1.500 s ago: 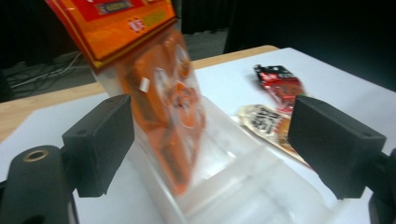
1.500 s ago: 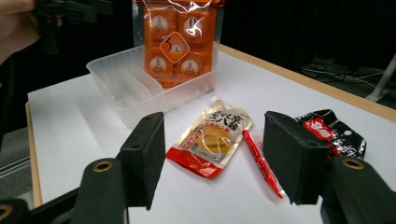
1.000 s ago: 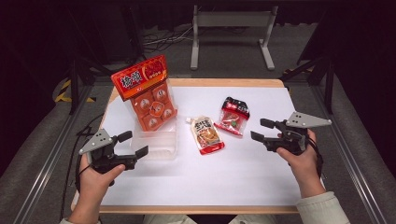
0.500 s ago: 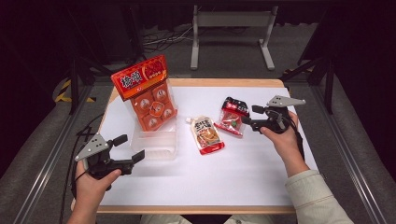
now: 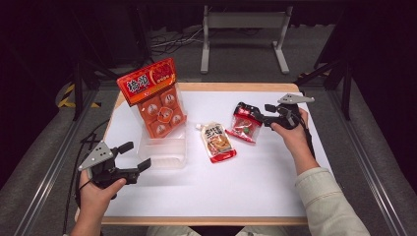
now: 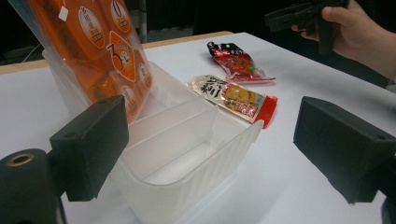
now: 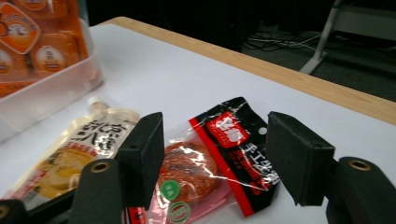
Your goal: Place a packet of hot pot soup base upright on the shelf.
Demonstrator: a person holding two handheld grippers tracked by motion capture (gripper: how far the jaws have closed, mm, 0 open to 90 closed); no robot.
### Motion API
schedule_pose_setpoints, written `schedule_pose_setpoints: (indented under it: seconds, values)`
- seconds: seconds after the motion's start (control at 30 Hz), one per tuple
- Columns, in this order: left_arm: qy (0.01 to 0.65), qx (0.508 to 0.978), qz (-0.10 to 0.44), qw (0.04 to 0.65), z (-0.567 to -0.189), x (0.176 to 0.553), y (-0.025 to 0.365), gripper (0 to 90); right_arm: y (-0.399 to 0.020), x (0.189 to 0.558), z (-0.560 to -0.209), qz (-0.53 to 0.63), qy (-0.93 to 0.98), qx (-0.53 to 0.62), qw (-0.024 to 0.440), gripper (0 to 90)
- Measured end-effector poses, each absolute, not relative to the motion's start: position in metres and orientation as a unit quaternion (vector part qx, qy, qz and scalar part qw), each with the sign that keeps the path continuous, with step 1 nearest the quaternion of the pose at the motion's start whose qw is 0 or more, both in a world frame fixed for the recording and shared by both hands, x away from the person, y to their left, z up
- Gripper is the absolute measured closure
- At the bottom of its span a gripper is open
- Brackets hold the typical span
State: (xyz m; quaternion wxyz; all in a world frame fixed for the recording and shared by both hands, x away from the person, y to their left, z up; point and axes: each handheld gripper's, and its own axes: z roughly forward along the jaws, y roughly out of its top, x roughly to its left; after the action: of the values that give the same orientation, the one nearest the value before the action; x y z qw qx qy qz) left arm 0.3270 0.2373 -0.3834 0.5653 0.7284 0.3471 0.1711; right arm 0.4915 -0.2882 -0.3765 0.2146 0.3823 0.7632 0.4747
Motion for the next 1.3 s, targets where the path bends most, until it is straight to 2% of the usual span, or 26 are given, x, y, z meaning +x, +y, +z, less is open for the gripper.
schedule_pose_setpoints:
  seconds: [0.43, 1.3]
  values:
    - [0.348, 0.733, 0.169, 0.56, -0.389, 0.329, 0.235, 11.1, -0.296, 0.522, -0.403, 0.44, 0.763, 0.418, 0.224, 33.9]
    - [0.359, 0.735, 0.17, 0.55, -0.392, 0.314, 0.24, 11.3, -0.292, 0.555, -0.442, 0.428, 0.752, 0.474, 0.161, 30.9]
